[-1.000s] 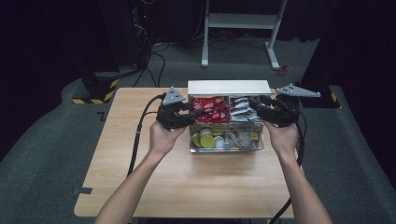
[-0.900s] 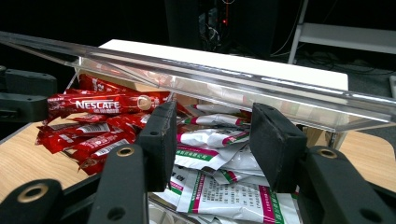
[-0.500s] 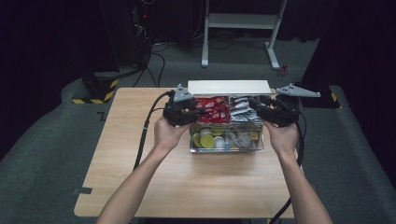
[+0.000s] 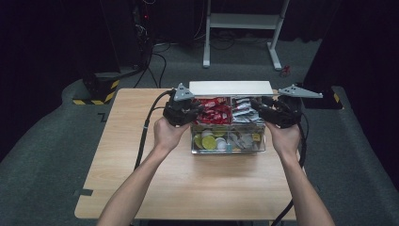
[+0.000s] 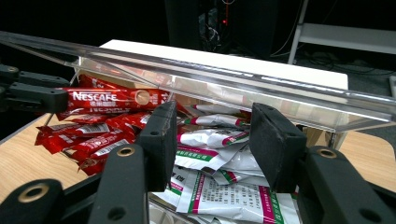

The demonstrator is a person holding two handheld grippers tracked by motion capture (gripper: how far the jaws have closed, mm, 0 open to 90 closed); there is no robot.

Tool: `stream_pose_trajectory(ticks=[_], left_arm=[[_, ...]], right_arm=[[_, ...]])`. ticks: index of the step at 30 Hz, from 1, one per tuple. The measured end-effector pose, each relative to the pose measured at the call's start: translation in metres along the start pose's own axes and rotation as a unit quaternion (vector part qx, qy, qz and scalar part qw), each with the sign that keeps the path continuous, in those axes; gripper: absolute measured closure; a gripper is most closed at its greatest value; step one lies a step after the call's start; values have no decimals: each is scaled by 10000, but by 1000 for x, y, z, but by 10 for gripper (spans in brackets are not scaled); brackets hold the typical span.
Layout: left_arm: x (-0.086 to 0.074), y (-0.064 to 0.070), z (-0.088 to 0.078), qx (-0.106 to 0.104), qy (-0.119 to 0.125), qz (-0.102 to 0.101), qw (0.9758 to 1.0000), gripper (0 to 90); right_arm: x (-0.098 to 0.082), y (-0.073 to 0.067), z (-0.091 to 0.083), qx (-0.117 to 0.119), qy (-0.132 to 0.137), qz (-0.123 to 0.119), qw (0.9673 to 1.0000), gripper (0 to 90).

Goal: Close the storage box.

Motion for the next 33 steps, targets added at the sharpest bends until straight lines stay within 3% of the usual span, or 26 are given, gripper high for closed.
stream_pose_trajectory(ticks=[16,29,33], left_arm=[[1,1,-11,-64,60,39,10000,782],[1,1,-15,17,84,88,9999,778],[2,2,-16,51,95,192,9998,793]], right_arm=[[1,0,1,-44,-5,-1,10000,518],[1,0,1,-40,-22,-10,10000,518],[2,0,1,-48,-18,-11,10000,518]])
Point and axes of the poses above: each handheld gripper's, and its own axes: z roughly forward along the jaws, x roughly out of its top, y roughly to its right, the point moved 8 cm from there along z, roughly forward along the jaws, and after that the axes turned 4 degrees about -y, right-handed, at the moved point
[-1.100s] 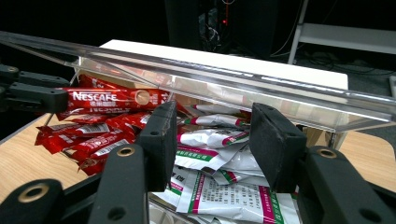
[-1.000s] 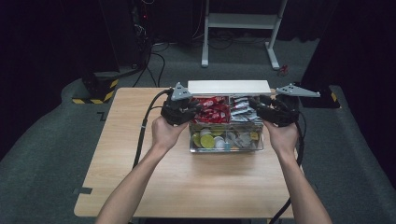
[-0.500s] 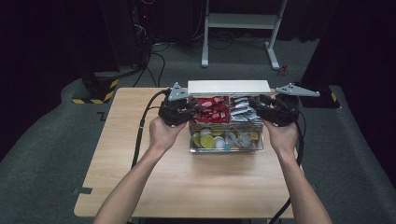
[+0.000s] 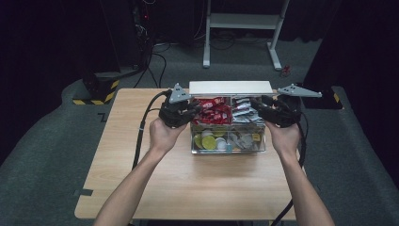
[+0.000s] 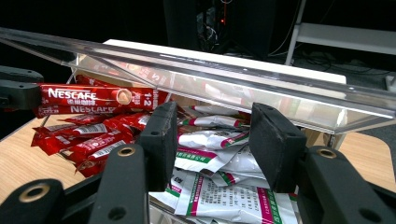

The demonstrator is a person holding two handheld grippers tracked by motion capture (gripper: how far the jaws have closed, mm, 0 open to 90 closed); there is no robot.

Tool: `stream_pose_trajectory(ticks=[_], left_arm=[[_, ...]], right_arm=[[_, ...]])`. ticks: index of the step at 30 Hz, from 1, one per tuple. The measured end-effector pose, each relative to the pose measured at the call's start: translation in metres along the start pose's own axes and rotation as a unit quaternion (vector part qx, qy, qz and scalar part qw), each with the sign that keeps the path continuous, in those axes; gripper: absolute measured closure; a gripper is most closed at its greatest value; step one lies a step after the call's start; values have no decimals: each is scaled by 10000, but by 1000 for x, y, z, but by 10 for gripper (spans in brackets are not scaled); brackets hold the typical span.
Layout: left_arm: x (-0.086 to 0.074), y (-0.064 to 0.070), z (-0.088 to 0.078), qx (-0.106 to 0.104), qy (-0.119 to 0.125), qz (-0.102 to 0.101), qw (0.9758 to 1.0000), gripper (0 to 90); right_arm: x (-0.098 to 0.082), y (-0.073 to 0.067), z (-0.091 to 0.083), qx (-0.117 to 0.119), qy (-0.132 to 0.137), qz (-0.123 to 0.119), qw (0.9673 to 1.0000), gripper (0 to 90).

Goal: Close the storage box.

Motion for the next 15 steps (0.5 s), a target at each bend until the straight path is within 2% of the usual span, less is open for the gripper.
stream_pose_trajectory(ticks=[4,15], left_arm=[[1,1,-3,16,43,83,10000,821],[2,2,-12,-63,222,33,9997,850]], right_arm=[[0,0,0,-5,1,-3,10000,518],[0,0,0,-1,1,9,10000,518]])
Point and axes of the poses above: each handheld gripper's, and its own axes: z roughly forward along the jaws, x roughly out of its top, y roughly to its right, the point moved 8 cm from there along z, roughly forward along the jaws, and after that the axes turned 4 degrees about -y, right-handed, at the moved point
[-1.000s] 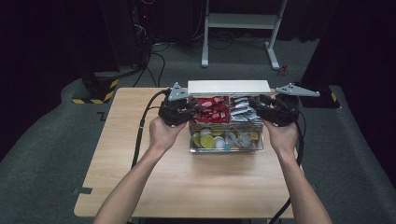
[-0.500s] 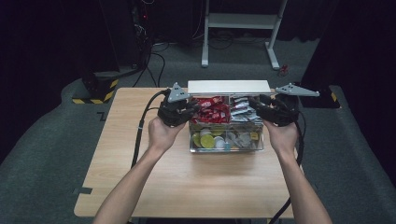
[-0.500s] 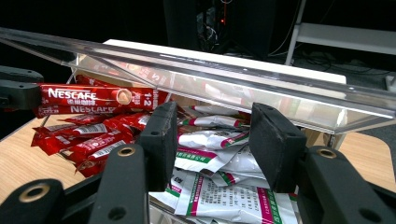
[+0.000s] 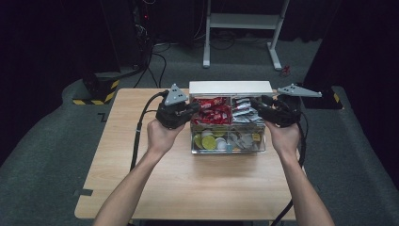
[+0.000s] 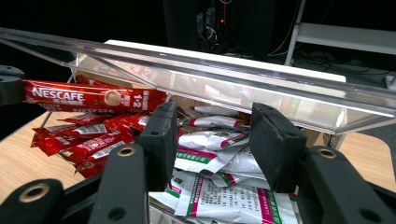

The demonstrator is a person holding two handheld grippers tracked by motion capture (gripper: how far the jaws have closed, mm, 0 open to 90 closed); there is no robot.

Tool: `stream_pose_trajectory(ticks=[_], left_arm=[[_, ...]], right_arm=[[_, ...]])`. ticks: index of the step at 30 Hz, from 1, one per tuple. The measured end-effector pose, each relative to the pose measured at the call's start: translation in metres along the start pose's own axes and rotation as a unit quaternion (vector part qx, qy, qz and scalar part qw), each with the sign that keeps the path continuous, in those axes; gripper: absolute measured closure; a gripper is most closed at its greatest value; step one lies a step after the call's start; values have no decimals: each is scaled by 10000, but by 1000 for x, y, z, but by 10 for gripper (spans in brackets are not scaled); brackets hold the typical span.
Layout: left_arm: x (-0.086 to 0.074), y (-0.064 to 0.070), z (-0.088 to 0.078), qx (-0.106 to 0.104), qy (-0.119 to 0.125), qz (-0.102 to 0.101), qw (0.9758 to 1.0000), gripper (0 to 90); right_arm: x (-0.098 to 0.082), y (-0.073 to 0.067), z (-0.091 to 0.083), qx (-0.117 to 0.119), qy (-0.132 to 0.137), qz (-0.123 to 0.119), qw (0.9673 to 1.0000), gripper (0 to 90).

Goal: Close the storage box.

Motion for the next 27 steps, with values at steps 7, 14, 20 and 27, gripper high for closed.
stream_pose_trajectory(ticks=[7,14,20,27], left_arm=[[-2,0,-8,-63,99,-21,9999,856],[0,2,-19,-153,221,-53,9996,858],[-3,3,-26,-207,256,-35,9995,859],[-8,1,-34,-242,329,-122,9991,859]], right_arm=[[0,0,0,3,-14,9,10000,518],[0,0,0,7,-19,13,10000,518],[0,0,0,-1,-12,16,10000,516],[0,0,0,4,-11,27,10000,516]])
Point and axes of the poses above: each handheld gripper's, and its own axes: z roughly forward along the jaws, x roughly out of its top, y roughly to its right, the point moved 8 cm from there along z, roughly forward along the jaws, and after that the axes turned 4 degrees about -y, right-handed, at the moved point
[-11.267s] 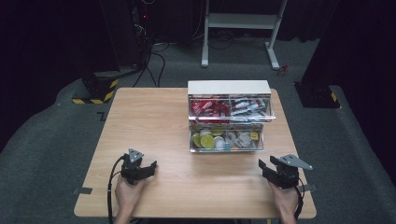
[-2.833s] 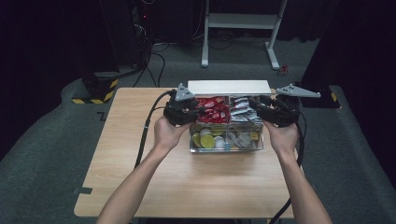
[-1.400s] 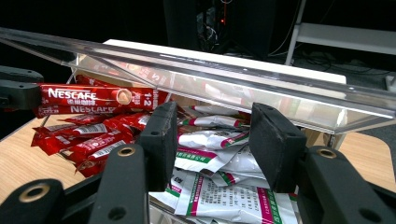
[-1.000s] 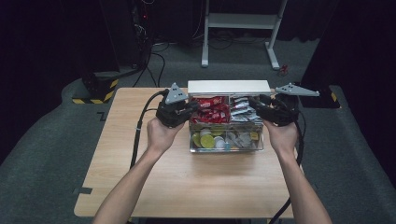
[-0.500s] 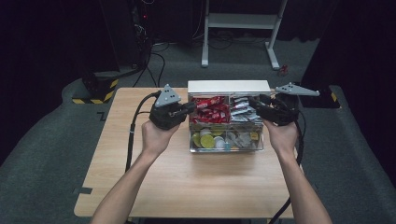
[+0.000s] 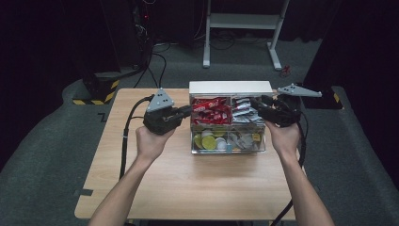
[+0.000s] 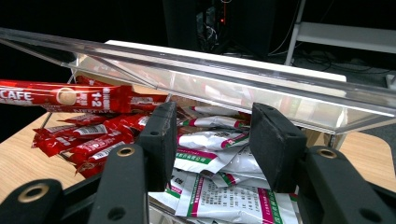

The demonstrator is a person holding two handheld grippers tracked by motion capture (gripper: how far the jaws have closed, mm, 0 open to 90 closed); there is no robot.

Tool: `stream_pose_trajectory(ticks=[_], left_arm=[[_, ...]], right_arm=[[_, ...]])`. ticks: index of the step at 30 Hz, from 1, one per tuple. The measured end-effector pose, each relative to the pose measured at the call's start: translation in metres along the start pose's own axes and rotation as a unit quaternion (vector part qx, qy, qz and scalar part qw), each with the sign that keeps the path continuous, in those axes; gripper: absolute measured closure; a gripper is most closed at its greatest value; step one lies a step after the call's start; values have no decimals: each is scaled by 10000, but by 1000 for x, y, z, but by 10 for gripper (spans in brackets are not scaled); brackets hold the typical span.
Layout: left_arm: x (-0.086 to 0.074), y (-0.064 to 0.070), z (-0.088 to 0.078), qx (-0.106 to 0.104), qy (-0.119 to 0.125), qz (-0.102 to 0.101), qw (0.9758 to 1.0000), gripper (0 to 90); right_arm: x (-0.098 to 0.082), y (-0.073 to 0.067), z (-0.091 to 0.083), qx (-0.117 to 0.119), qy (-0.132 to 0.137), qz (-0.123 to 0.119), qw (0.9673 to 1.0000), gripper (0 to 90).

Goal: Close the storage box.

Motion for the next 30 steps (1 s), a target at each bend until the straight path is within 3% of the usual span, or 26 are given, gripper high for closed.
stream_pose_trajectory(ticks=[6,30], left_arm=[[-6,-6,-9,-26,92,-146,9998,859],[-19,-15,-41,-25,311,-310,9990,860]], right_arm=[[0,0,1,-3,1,21,10000,516],[0,0,1,-46,-31,-10,10000,514]])
Point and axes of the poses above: each handheld gripper's, and its own axes: z roughly forward along the jaws, x roughly out of its top, y roughly to its right, the point moved 8 cm from there along z, roughly forward along the jaws, and after that the axes turned 4 degrees about -y, right-handed, at the moved point
